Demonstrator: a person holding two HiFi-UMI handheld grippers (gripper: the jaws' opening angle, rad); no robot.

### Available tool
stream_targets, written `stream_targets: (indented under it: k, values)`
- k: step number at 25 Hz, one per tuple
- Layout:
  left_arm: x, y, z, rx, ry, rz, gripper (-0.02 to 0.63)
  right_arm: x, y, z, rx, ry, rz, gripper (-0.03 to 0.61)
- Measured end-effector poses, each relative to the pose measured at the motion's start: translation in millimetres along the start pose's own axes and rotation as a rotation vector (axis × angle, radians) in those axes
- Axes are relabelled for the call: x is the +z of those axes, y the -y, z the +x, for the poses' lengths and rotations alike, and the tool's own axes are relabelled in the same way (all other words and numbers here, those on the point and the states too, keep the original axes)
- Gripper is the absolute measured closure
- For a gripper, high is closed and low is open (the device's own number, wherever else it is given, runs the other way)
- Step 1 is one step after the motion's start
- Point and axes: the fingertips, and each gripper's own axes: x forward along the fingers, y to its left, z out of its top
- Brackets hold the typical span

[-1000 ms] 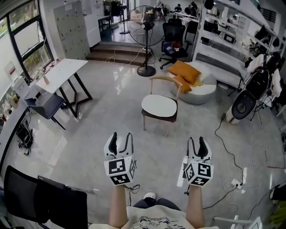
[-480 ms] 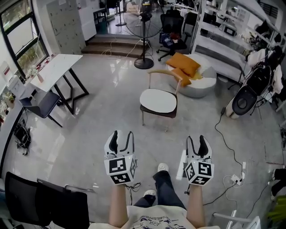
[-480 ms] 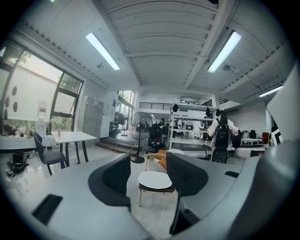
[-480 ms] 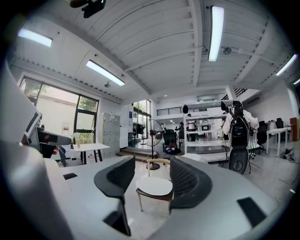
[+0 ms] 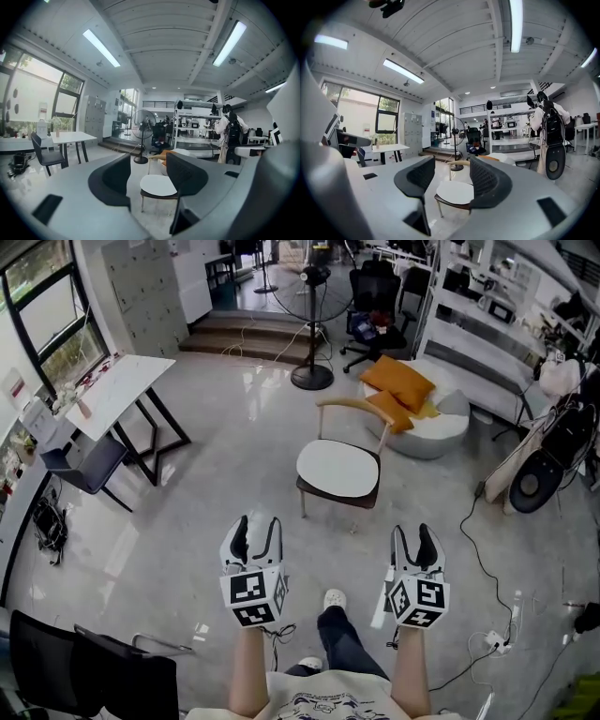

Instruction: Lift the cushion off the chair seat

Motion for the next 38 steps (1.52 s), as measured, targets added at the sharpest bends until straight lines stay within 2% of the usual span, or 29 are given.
stream_targets:
  k: [9, 14, 29, 38]
  values:
    - [47.8, 13.7, 151.0, 0.055, 0.019, -0.003, 0.379, 36.1, 57.1, 163.7, 0.044, -0.001, 0.007, 0.339]
    - [69.1, 25.5, 217.9, 0.070, 0.038, -0.005, 0.379, 52.7, 83.6, 236.3, 0.064, 0.011, 0.011, 0.339]
    - [69.0, 13.7, 349.1, 0.101, -0.020, -0.009, 0.379, 41.2, 110.4, 371.4, 0.078, -0.046, 0.034, 0.341]
    - [88.7, -16.3, 465.7, 0.064, -0.024, -0.016, 0.379, 51.6, 109.5, 478.4, 0.034, -0.050, 0.035, 0.339]
